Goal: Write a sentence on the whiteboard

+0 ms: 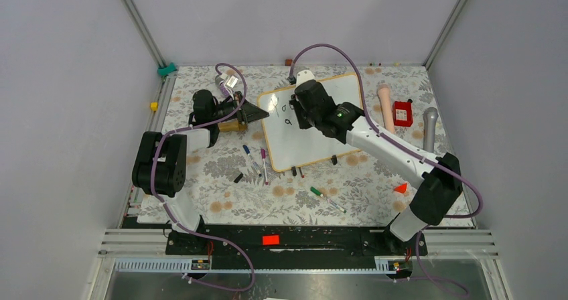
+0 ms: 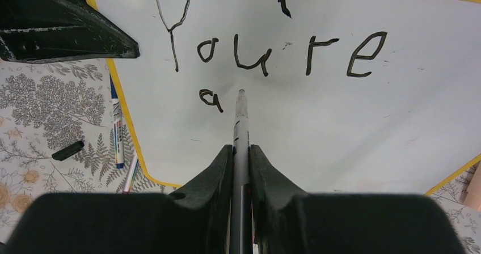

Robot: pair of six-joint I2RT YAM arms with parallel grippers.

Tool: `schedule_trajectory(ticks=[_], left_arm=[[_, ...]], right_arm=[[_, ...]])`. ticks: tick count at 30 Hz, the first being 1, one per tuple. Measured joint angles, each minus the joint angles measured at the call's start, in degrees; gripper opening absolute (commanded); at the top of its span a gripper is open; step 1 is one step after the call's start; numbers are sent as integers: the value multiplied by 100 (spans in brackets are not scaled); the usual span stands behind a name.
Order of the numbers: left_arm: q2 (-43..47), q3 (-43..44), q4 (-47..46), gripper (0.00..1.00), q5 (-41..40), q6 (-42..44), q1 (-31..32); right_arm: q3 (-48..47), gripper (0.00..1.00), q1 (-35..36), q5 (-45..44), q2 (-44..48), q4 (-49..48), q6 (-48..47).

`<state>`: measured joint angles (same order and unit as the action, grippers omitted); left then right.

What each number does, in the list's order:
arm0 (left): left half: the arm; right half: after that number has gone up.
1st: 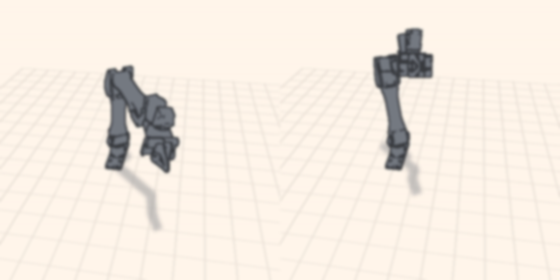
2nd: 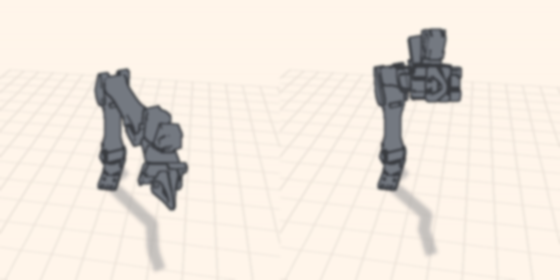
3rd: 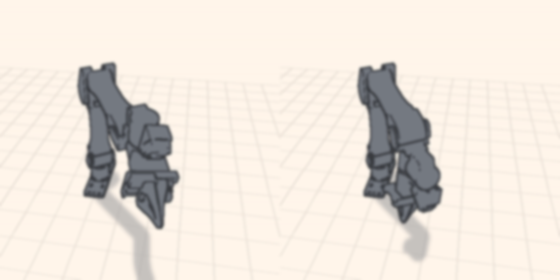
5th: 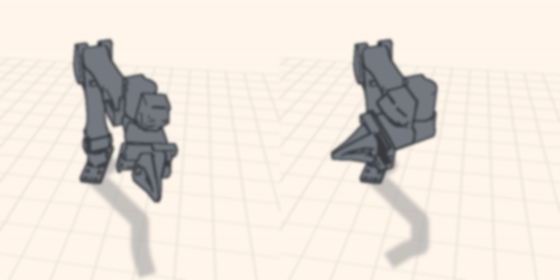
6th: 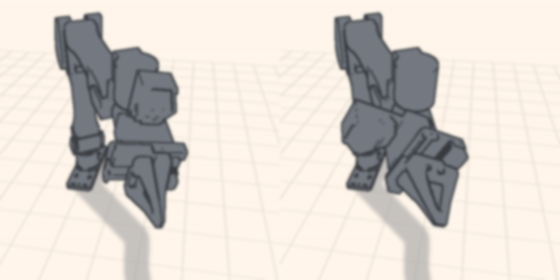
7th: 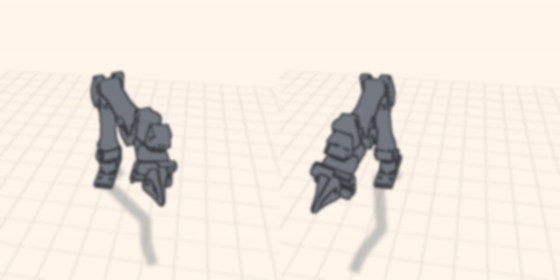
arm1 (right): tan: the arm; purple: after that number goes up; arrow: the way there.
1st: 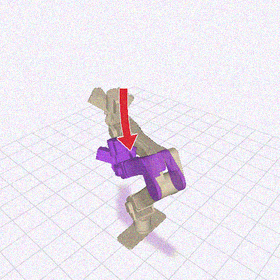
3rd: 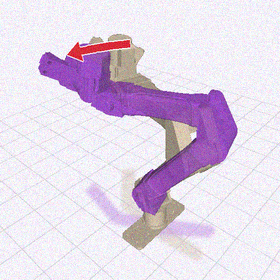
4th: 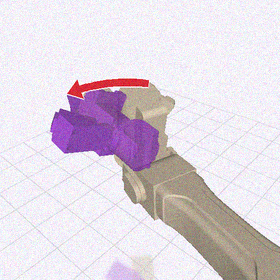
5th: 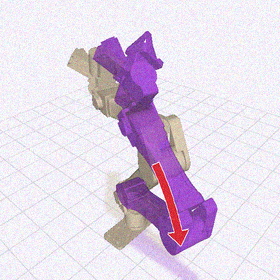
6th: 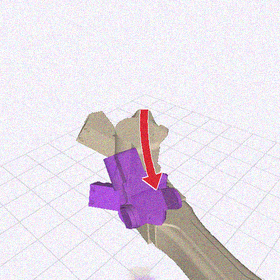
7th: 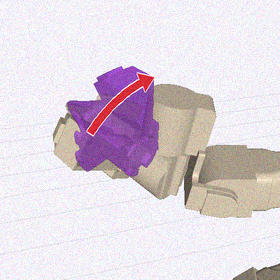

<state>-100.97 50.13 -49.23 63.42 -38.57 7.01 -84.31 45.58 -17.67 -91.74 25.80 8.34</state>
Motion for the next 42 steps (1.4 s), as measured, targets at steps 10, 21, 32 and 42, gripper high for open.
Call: schedule_trajectory(ticks=[10,21,32,42], left_arm=[[0,0,0,2,2,0,0],[0,0,4,2,-2,0,0],[0,0,26,2,-26,-2,0],[0,26,98,2,-46,0,0]], right_arm=[[0,0,-37,219,-72,13,-20],[0,0,-37,208,-339,66,-90],[-24,0,-37,184,-380,72,-85],[319,0,-33,245,-269,103,-81]])
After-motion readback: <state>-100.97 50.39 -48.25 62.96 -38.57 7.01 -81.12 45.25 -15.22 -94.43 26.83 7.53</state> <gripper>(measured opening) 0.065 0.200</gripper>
